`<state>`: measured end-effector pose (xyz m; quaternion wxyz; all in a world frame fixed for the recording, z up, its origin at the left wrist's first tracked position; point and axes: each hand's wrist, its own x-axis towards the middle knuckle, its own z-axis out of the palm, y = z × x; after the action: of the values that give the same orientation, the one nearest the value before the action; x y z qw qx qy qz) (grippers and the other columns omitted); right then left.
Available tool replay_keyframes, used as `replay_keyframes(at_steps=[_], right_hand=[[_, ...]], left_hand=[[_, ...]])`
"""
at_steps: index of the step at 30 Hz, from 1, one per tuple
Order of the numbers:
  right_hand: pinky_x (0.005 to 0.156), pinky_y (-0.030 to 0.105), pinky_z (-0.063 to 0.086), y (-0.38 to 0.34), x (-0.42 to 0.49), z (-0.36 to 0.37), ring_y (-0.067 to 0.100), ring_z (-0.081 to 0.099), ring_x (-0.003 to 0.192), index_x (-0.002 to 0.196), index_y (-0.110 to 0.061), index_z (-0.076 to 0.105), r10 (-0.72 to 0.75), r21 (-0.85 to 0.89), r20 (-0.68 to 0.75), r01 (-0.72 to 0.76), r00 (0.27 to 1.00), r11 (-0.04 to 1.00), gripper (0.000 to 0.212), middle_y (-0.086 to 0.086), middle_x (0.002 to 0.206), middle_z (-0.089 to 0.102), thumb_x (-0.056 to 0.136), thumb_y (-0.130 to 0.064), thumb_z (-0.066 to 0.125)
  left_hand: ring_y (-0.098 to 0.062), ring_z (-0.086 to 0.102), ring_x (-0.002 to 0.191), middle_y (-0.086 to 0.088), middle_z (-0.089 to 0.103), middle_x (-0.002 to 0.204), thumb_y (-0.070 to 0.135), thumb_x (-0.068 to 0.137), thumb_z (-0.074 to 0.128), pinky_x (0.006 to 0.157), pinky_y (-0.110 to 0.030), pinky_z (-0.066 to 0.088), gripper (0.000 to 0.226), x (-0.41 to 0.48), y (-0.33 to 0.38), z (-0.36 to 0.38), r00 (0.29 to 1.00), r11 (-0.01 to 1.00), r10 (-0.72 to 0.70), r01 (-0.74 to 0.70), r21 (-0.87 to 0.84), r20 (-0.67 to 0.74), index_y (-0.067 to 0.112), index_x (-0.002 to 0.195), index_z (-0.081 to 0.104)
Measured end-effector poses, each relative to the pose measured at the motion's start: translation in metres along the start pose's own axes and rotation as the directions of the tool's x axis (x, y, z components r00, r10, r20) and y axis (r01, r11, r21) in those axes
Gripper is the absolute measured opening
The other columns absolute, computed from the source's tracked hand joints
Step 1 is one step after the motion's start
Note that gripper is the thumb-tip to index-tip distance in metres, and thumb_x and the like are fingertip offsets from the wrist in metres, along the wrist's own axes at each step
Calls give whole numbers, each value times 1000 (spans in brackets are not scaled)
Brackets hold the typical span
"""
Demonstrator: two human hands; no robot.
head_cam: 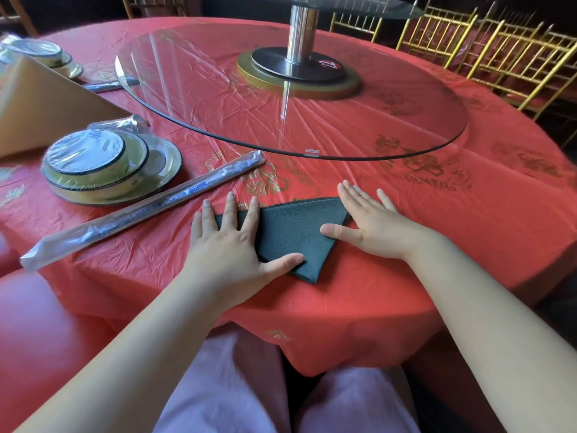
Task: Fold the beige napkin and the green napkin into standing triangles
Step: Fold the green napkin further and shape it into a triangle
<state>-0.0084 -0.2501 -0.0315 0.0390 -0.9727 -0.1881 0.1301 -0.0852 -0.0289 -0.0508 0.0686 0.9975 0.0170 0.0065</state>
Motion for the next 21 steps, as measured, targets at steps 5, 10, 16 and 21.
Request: replay_keyframes(at_steps=[5, 10, 16, 21], right_hand=[[114, 38, -14, -13, -14, -6, 10, -12, 143, 148, -20, -8, -34, 77, -218, 52, 975, 996, 86, -3, 157, -10, 86, -68, 29], [114, 28, -3, -56, -19, 1, 7, 5, 144, 148, -20, 18, -307, 117, -257, 345, 916, 931, 59, -6, 156, 14, 95, -23, 45], [117, 32, -8, -56, -17, 16, 12, -10, 144, 147, -38, 5, -259, 78, -116, 269, 959, 960, 55, -11, 157, -1, 98, -41, 29], [115, 41, -13, -42, -21, 15, 17, -23, 141, 140, -54, -7, -150, 23, -10, 150, 989, 988, 69, -4, 155, -20, 80, -73, 23]], left_hand=[[-20, -22, 140, 3, -10, 157, 88, 53, -7, 111, -47, -16, 111, 0, -2, 3, 991, 994, 110, -109, 11, -74, 30, 147, -5], [-7, -18, 138, 10, -2, 156, 71, 66, -10, 110, -36, -18, 96, -3, 6, 3, 956, 959, 277, -281, -24, -98, 23, 148, 3], [-22, -10, 144, 10, -8, 156, 77, 60, -14, 114, -37, -6, 99, -3, 3, 6, 973, 973, 228, -229, -39, -49, 28, 147, -10], [-27, -13, 143, 6, -10, 156, 92, 39, -16, 114, -39, -6, 122, -2, 0, 1, 991, 990, 128, -126, -68, 35, 31, 145, -15]])
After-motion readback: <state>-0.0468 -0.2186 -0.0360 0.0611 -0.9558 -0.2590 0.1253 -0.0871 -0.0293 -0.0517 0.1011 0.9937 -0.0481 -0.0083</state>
